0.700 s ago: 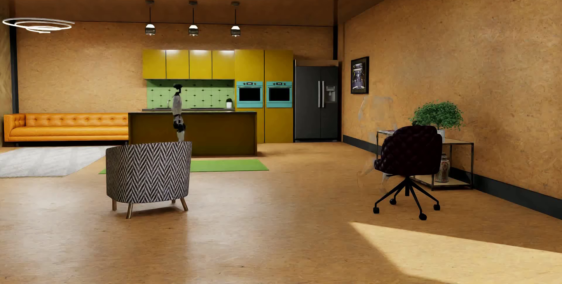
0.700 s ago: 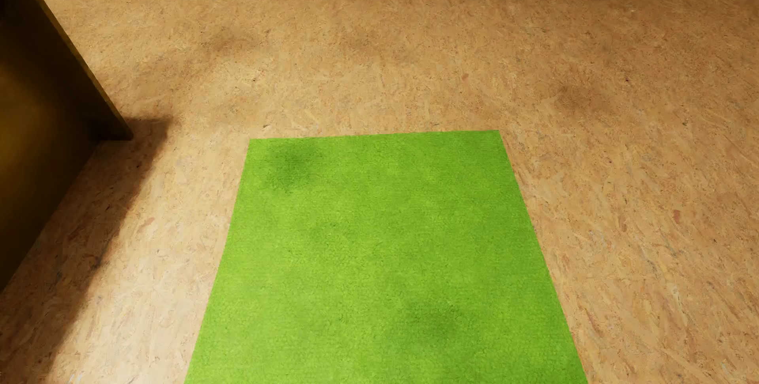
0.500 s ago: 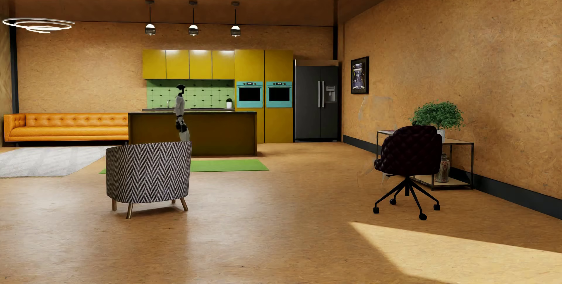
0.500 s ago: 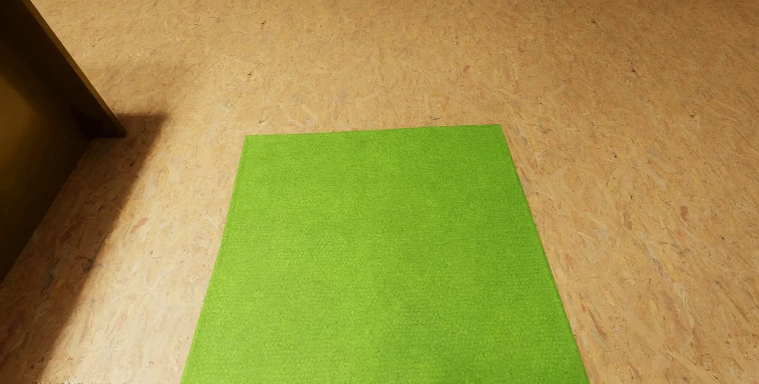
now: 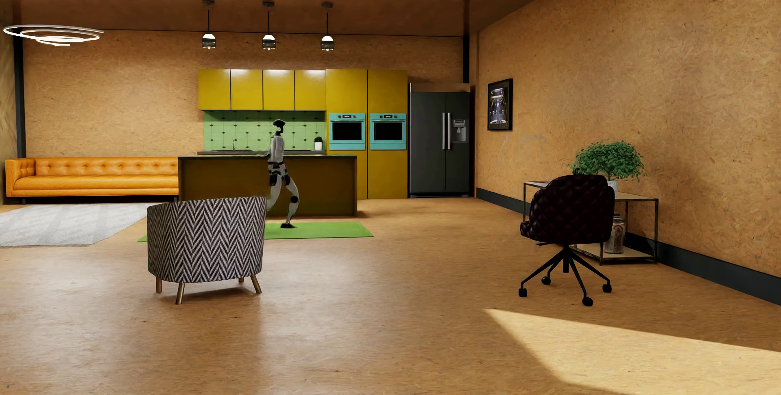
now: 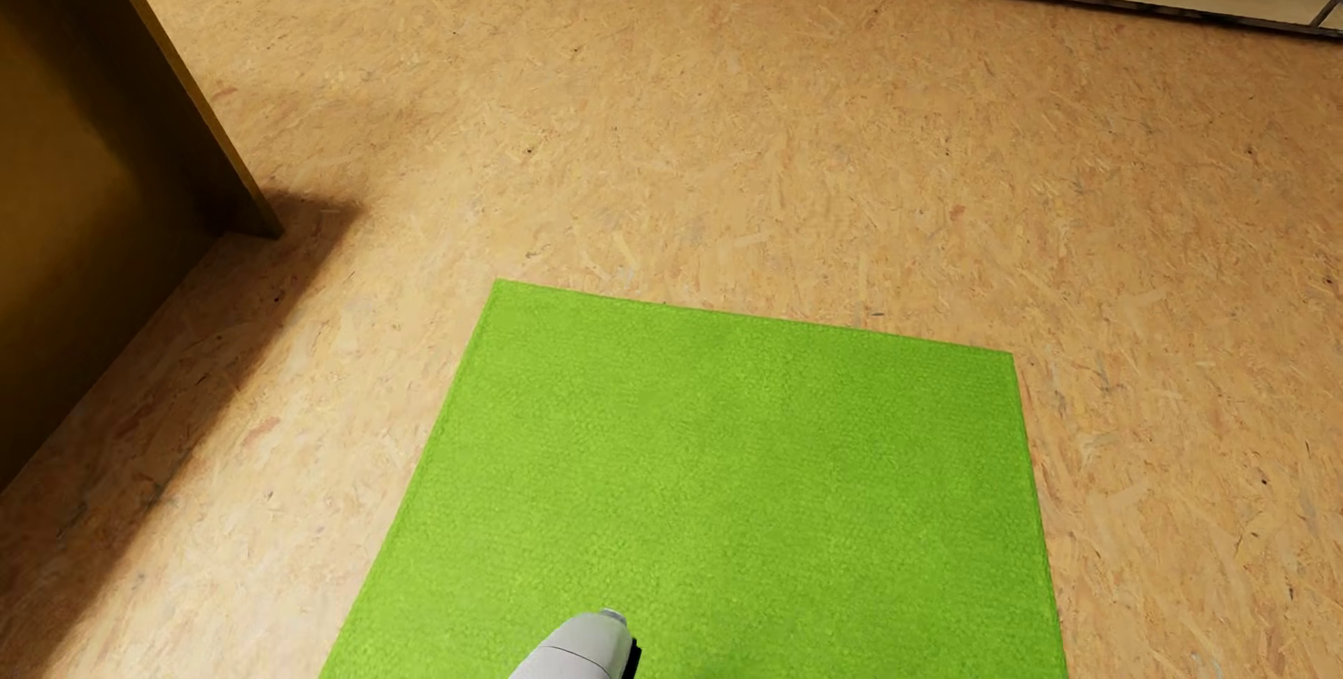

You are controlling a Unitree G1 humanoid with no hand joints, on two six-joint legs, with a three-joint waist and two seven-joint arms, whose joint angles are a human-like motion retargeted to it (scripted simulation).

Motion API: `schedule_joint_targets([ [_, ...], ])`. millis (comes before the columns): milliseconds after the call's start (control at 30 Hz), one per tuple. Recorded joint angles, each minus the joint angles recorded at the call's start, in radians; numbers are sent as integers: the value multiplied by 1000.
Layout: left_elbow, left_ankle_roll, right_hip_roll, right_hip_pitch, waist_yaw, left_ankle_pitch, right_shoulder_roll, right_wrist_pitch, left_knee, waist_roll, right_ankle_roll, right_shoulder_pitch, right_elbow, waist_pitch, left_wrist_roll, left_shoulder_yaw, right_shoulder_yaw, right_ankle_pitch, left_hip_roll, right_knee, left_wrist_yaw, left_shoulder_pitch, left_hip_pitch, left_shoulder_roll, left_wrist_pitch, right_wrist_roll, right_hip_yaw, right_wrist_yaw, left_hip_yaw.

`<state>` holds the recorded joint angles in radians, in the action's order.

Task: Head to the officechair

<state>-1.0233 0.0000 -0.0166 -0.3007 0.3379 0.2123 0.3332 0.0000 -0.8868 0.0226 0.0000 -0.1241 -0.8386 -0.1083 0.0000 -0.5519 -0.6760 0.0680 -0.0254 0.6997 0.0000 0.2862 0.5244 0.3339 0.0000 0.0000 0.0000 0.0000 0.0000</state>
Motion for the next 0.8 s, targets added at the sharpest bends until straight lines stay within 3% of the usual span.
schedule_joint_targets([
  [33,5,0,4,79,-56,35,8,0,7,0,0,-13,-9,-11,0,22,-43,-126,30,181,0,-12,-55,-6,0,0,0,0,0],
  [100,64,0,0,312,-124,98,19,0,53,-18,0,-47,-26,-18,0,28,-76,-122,50,573,0,-41,-187,-12,0,0,0,0,0],
  [133,107,0,-28,414,-205,100,11,0,106,-39,0,-72,-35,-30,0,47,-25,-119,50,643,0,-57,-269,-16,0,0,0,0,0],
  [167,151,0,-41,516,-270,106,22,0,165,-55,0,-104,-16,-30,0,38,-4,-123,48,616,0,-75,-348,-10,0,0,0,0,0],
  [267,262,0,-72,672,-423,143,44,0,334,-95,0,-149,-42,-40,0,90,-51,-340,15,111,0,-102,-624,10,0,0,0,0,0],
  [300,290,0,-69,707,-458,183,49,0,367,-96,0,-169,-33,-31,0,92,-47,-275,12,-67,0,-123,-687,22,0,0,0,0,0],
  [367,306,0,-71,744,-479,263,44,0,392,-100,0,-190,-64,-10,0,100,-53,179,14,-256,0,-168,-799,38,0,0,0,0,0],
  [400,295,0,-60,768,-510,278,45,0,376,-102,0,-194,-71,-7,0,126,-74,230,11,-244,0,-176,-825,32,0,0,0,0,0],
  [467,250,0,-90,830,-540,171,40,0,297,-134,0,-204,-84,-9,0,152,-91,-187,-21,-143,0,-168,-866,11,0,0,0,0,0],
  [500,217,0,-118,831,-548,20,37,0,196,-165,0,-197,-100,-14,0,163,-105,-300,-56,-56,0,-142,-859,-11,0,0,0,0,0],
  [533,180,0,-148,779,-524,-183,39,0,30,-180,0,-196,-111,-13,0,145,-110,-298,-79,-18,0,-109,-823,-26,0,0,0,0,0],
  [567,164,0,-179,734,-493,-310,31,0,-177,-179,0,-196,-115,-4,0,130,-78,-280,-91,7,0,-79,-723,-33,0,0,0,0,0],
  [600,151,0,-203,654,-458,-234,39,0,-379,-187,0,-182,-87,-16,0,83,-80,-229,-112,-3,0,-61,-631,-31,0,0,0,0,0],
  [633,147,0,-201,553,-406,-67,40,0,-493,-179,0,-161,-71,-27,0,63,-71,-155,-120,-34,0,-41,-541,-31,0,0,0,0,0],
  [700,111,0,-171,385,-277,95,43,0,-473,-120,0,-92,-38,-18,0,65,-77,-13,-102,-111,0,-2,-358,-22,0,0,0,0,0],
  [733,115,0,-154,283,-217,101,64,0,-345,-101,0,-54,-1,-20,0,52,-112,70,-103,-166,0,26,-311,-13,0,0,0,0,0],
  [800,92,0,-120,119,-145,37,78,0,-13,-67,0,14,39,-15,0,64,-66,218,-110,-251,0,57,-233,6,0,0,0,0,0],
])
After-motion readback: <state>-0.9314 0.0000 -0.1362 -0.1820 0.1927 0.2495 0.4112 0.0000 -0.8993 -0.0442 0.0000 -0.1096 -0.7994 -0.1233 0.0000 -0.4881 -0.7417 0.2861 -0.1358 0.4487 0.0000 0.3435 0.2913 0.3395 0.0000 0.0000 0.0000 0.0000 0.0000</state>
